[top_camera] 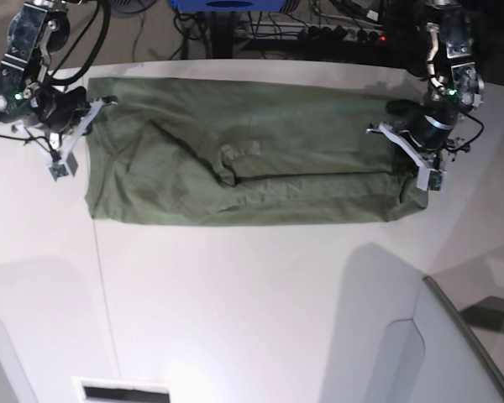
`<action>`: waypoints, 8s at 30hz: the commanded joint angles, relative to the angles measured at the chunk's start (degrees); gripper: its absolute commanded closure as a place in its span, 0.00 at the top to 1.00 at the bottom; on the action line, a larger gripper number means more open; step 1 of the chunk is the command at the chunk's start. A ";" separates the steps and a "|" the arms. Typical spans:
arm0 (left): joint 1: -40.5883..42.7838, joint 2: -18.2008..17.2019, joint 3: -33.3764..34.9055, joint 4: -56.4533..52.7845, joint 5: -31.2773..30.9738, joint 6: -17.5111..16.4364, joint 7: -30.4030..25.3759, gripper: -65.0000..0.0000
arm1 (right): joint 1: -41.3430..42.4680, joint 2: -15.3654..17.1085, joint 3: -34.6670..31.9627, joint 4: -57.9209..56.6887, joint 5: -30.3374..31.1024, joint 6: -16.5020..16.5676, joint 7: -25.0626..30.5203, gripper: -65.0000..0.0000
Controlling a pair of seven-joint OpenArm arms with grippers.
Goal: Layout the t-shirt on the table in an organized manner, then fold the t-shirt properly
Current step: 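Grasp the folded edge with both grippers and fold it over again, then grasp the shirt middle with the left gripper and fold it toward the right gripper, then press and smooth the folded half with the left gripper, then release, then move both grippers to the shirt's short ends and grasp them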
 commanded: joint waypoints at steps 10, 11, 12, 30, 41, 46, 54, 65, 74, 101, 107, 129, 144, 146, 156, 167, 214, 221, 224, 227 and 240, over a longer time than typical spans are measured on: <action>-0.38 4.56 15.39 2.04 5.83 0.49 -1.04 0.00 | 0.48 0.37 0.04 0.77 0.47 0.34 0.69 0.04; -0.38 4.56 16.35 2.04 5.83 0.57 -1.04 0.00 | 0.48 0.37 0.04 0.77 0.47 0.34 0.69 0.04; -0.38 4.56 17.32 2.04 5.83 1.01 -1.04 0.00 | 0.48 0.37 0.04 0.77 0.47 0.34 0.69 0.04; -5.39 6.23 23.83 -4.29 5.39 4.88 -1.04 0.00 | 0.48 0.37 0.12 0.77 0.56 0.34 0.69 0.04; -8.82 8.25 23.91 -6.75 5.92 4.88 -1.04 0.00 | 0.92 0.37 0.12 0.68 0.47 0.34 0.69 0.04; -9.43 8.34 26.73 -9.03 5.83 4.88 -1.04 0.00 | 0.92 1.16 0.12 0.68 0.56 0.34 0.69 0.04; -10.23 8.16 27.34 -9.12 5.92 4.97 -0.95 0.00 | 1.01 1.95 0.12 0.60 0.65 0.34 0.69 0.04; -11.37 7.46 29.72 -9.12 5.92 4.97 2.92 0.00 | 1.89 1.86 -0.05 0.60 0.65 0.34 0.69 0.04; -11.54 7.46 29.63 -9.12 5.92 4.97 2.92 0.27 | 1.89 1.86 -0.14 0.60 0.65 0.34 0.69 0.04; -14.71 6.49 35.61 -12.20 -3.84 4.53 8.02 0.39 | 2.59 1.95 -0.23 0.60 0.65 0.34 0.51 0.04; -14.80 4.47 35.87 -12.20 -12.10 4.53 8.02 0.39 | 2.59 1.95 -0.23 0.60 0.65 0.34 0.51 0.04; -7.41 -4.76 38.60 3.63 -12.19 25.72 12.32 0.00 | 2.59 1.95 -0.23 0.60 0.56 0.34 0.51 0.04; -8.56 -2.30 31.21 -5.96 -12.10 26.60 9.25 0.00 | 2.68 1.86 -0.23 0.60 0.56 0.34 0.42 0.04; -8.64 -2.30 31.21 -6.13 -12.10 26.60 9.07 0.00 | 2.68 1.86 -0.23 0.60 0.56 0.34 0.42 0.04; -14.89 -0.89 35.87 -13.87 -12.63 26.51 8.46 0.00 | 2.68 1.86 -0.23 0.60 0.56 0.34 0.51 0.04; -22.45 4.38 38.24 -17.21 -12.28 26.51 7.14 0.00 | 2.68 1.86 -0.23 0.60 0.56 0.34 0.51 0.04; -0.99 -10.65 41.85 1.25 -12.10 26.86 -4.12 0.00 | 7.96 6.96 13.31 -11.89 30.89 0.43 -8.28 0.48; 0.41 -11.79 41.94 -3.06 -12.10 26.86 -4.12 0.00 | 9.01 12.41 13.05 -20.59 44.52 0.43 -7.84 0.70; 1.29 -12.58 41.94 -2.79 -12.10 26.86 -4.12 0.00 | 10.77 14.34 12.87 -25.07 45.05 0.43 -5.99 0.73; 1.82 -13.81 41.85 -2.53 -12.10 26.86 -4.12 0.00 | 12.70 15.93 12.69 -29.91 45.13 0.43 -5.91 0.73; 10.08 -14.08 14.42 7.41 -12.63 26.24 -4.12 0.00 | 13.05 13.73 2.59 -34.92 44.87 0.43 -5.47 0.73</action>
